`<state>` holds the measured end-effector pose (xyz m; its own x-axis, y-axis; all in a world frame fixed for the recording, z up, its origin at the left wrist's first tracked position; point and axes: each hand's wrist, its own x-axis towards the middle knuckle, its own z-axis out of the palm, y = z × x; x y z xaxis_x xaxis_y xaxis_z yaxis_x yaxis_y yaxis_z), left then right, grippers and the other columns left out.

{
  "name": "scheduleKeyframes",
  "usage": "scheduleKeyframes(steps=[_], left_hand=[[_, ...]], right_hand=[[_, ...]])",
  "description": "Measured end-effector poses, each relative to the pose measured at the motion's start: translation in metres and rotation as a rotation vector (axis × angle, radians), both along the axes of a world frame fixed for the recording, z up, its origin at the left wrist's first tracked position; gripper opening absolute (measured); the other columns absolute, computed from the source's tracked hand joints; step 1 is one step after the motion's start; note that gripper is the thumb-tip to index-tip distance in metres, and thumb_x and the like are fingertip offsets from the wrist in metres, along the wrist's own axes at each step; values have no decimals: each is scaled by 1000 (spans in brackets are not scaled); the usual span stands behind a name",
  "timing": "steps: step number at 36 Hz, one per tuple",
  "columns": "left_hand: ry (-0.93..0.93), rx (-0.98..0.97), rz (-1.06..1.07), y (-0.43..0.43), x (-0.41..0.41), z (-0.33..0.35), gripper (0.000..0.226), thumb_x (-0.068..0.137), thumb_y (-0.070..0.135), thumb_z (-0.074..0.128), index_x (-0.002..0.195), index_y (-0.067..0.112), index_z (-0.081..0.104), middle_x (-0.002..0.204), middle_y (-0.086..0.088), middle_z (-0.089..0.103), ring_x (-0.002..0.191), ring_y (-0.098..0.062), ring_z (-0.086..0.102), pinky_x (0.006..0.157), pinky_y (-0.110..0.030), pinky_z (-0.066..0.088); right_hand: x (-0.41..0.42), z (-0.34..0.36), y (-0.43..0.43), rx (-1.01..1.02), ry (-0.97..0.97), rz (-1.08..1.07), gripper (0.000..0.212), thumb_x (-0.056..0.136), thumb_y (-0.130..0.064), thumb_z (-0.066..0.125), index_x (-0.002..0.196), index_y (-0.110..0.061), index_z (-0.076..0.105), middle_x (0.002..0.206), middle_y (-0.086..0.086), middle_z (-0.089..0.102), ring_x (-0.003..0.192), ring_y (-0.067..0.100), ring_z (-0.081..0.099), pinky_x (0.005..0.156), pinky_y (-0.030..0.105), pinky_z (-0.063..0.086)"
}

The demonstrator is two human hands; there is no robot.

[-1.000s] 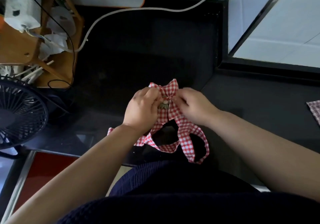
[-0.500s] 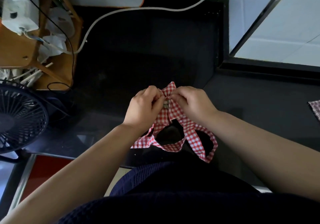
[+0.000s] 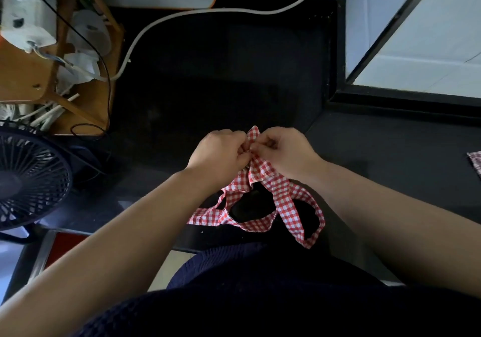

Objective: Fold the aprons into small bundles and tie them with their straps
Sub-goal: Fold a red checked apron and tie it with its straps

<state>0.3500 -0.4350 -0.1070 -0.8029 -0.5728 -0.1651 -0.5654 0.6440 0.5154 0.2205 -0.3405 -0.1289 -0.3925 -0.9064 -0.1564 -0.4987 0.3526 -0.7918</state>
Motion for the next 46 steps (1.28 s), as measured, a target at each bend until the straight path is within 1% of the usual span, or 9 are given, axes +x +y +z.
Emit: scheduleKeyframes(steps=[6,11,17,23,31,35,38,42,46], left_hand=[[99,-69,9,4,16,-11,18,94,22,59,102,6,64,94,-6,63,92,-20,55,77,-22,41],[157,-133,-29,4,24,-15,17,94,16,59,101,1,65,93,-10,65,90,-27,58,80,-24,36],[182,-154,-98,7,26,-18,33,92,24,41,90,-2,62,82,-13,64,76,-31,61,77,-30,45],[269,-81,23,11,27,-21,14,91,6,54,96,-7,53,88,-14,61,85,-31,56,74,-30,41],[339,-70,73,9,29,-30,24,90,21,35,96,2,47,87,-15,58,81,-31,55,65,-36,46],[349,-109,9,8,32,-33,8,89,9,41,97,12,39,85,-17,60,79,-33,58,66,-38,51],[298,-114,-62,9,33,-32,14,83,-7,53,96,-3,54,85,-18,63,78,-35,61,66,-37,55],[270,-104,-104,7,31,-27,19,87,-6,57,105,-6,59,94,-19,65,89,-33,62,73,-31,52],[282,20,-74,5,36,-18,22,94,4,56,116,1,59,107,-10,63,101,-19,58,82,-13,43]], right_hand=[[11,3,-2,-125,-12,-53,12,87,-19,69,85,-7,70,80,2,70,73,9,65,65,19,51],[21,1,1,-168,248,159,23,93,-15,54,100,-3,72,88,12,65,75,24,63,64,37,53],[19,-4,6,-113,473,347,26,89,-11,57,111,-2,67,87,9,59,63,23,60,50,25,45],[14,4,0,-34,435,372,32,102,-23,41,124,-10,60,113,5,52,102,21,51,76,24,33],[19,13,-14,101,113,300,18,95,-9,49,99,-2,64,104,5,53,96,21,55,77,24,42],[17,21,-19,312,-99,305,18,97,-11,45,85,-17,56,101,-3,49,94,14,50,68,16,38],[14,28,-16,357,-246,303,30,97,-12,43,72,-19,57,98,4,59,98,19,54,77,23,40],[11,27,-9,373,-128,322,22,98,-22,49,80,-17,61,113,10,61,108,22,56,88,31,43],[8,24,-7,301,-25,353,27,94,-31,57,91,-6,67,92,0,56,87,17,58,78,33,47]])
